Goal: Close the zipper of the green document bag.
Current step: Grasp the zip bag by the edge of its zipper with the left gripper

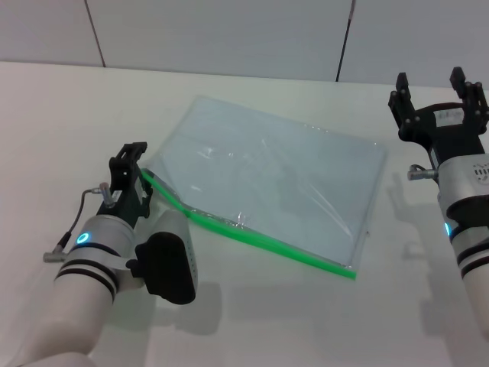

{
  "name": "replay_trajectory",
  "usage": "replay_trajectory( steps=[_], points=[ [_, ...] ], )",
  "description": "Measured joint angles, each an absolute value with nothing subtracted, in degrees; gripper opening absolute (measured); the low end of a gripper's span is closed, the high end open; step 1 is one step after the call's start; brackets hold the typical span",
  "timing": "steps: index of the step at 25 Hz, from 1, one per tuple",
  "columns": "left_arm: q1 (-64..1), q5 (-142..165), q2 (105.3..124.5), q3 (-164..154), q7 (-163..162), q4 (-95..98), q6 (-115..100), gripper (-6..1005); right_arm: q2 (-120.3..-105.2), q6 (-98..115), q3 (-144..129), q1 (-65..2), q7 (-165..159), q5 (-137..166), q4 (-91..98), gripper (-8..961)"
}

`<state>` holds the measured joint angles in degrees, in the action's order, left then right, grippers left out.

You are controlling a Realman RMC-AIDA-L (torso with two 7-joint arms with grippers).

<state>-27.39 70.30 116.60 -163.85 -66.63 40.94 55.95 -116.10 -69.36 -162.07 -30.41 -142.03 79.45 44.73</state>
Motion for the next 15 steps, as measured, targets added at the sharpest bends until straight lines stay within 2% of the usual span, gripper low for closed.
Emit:
replay_trajectory(
  steps=[15],
  points=[
    [-27.42, 70.11, 116.71, -163.83, -64.53, 40.89, 54.14, 496, -116.10, -69.51, -162.07, -30.41, -141.96, 79.78, 44.92, 757]
  ],
)
